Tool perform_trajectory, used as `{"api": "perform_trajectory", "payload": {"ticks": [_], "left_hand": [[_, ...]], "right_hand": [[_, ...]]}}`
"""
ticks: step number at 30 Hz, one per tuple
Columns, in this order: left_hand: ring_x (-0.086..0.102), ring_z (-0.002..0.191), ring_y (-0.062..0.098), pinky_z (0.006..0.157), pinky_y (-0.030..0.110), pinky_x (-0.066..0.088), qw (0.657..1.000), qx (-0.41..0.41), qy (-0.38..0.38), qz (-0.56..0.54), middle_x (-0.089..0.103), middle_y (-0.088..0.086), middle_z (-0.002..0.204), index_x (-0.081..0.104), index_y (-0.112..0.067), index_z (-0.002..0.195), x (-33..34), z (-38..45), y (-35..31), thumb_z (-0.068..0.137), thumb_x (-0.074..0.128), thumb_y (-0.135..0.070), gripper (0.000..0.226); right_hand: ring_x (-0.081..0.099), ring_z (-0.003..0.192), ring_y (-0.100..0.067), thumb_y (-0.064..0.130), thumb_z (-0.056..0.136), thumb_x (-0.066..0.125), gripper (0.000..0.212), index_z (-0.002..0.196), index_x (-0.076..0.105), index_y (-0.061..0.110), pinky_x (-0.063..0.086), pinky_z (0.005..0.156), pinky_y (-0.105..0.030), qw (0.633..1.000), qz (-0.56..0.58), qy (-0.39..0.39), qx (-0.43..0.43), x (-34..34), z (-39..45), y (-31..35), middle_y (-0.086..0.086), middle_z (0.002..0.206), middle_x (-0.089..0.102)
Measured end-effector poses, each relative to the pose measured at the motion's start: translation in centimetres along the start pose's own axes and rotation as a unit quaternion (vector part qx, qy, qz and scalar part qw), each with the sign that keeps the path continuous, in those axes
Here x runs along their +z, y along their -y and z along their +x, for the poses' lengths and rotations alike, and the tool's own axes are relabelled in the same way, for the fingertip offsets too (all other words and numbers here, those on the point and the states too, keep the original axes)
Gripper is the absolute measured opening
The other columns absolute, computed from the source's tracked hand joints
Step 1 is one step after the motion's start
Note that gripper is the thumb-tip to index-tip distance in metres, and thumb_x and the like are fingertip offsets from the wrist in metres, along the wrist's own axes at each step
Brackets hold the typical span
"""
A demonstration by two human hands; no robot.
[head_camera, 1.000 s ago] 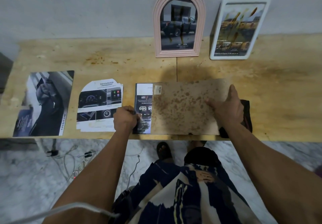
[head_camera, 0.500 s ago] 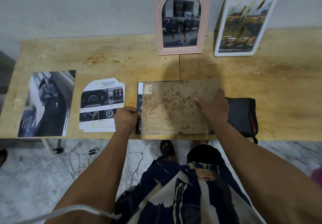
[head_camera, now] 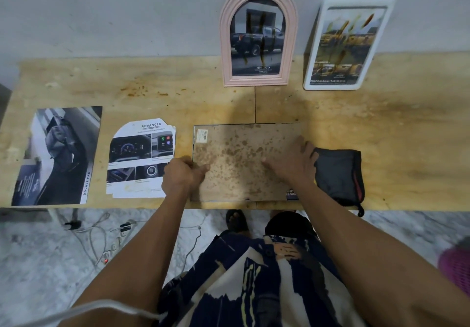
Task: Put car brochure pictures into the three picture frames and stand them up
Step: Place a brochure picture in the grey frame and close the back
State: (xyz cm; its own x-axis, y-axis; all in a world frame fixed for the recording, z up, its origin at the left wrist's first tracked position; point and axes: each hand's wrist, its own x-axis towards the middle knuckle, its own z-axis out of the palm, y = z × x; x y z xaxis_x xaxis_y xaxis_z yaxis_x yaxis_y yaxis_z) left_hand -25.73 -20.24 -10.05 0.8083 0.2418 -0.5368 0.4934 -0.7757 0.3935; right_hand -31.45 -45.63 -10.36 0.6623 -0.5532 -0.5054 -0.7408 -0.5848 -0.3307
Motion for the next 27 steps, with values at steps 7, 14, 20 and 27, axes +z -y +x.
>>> {"api": "perform_trajectory", "payload": {"ticks": [7, 14, 20, 27], "left_hand": [[0.018, 0.143, 0.043, 0.103, 0.06, 0.042, 0.96, 0.165, 0.107, 0.201, -0.002, 0.011, 0.163, 0.019, -0.036, 0.154, 1.8, -1.9, -2.6, 0.05, 0.09, -0.063, 0.129], [0.015, 0.141, 0.045, 0.099, 0.06, 0.043, 0.949, 0.156, 0.122, 0.245, -0.009, 0.015, 0.159, 0.016, -0.033, 0.154, 2.1, -1.7, -3.2, 0.042, 0.096, -0.057, 0.139], [0.015, 0.141, 0.045, 0.101, 0.061, 0.045, 0.949, 0.163, 0.105, 0.249, -0.012, 0.014, 0.16, 0.012, -0.033, 0.154, 2.6, -1.8, -2.9, 0.041, 0.096, -0.057, 0.143], [0.011, 0.145, 0.044, 0.104, 0.06, 0.042, 0.951, 0.163, 0.102, 0.24, -0.015, 0.013, 0.163, 0.009, -0.035, 0.157, 2.8, -1.8, -2.8, 0.044, 0.096, -0.056, 0.144]], "right_hand": [[-0.021, 0.147, -0.036, 0.074, 0.071, 0.066, 0.12, 0.156, -0.006, 0.029, 0.001, 0.119, -0.052, 0.973, -0.14, 0.114, -0.141, -0.2, 0.2, -0.7, -0.006, 0.162, -0.022], [-0.019, 0.147, -0.036, 0.078, 0.065, 0.067, 0.125, 0.153, -0.012, 0.038, 0.022, 0.113, -0.063, 0.968, -0.178, 0.103, -0.142, 0.6, 0.9, -1.3, 0.0, 0.162, -0.021], [-0.018, 0.147, -0.037, 0.076, 0.067, 0.067, 0.124, 0.153, -0.012, 0.035, 0.012, 0.117, -0.06, 0.965, -0.182, 0.106, -0.157, 0.3, 0.8, -1.3, -0.004, 0.162, -0.019], [-0.015, 0.15, -0.028, 0.065, 0.078, 0.066, 0.108, 0.155, -0.004, 0.035, 0.016, 0.115, -0.06, 0.943, -0.218, 0.091, -0.235, 0.6, -0.7, -4.5, -0.002, 0.164, -0.009]]}}
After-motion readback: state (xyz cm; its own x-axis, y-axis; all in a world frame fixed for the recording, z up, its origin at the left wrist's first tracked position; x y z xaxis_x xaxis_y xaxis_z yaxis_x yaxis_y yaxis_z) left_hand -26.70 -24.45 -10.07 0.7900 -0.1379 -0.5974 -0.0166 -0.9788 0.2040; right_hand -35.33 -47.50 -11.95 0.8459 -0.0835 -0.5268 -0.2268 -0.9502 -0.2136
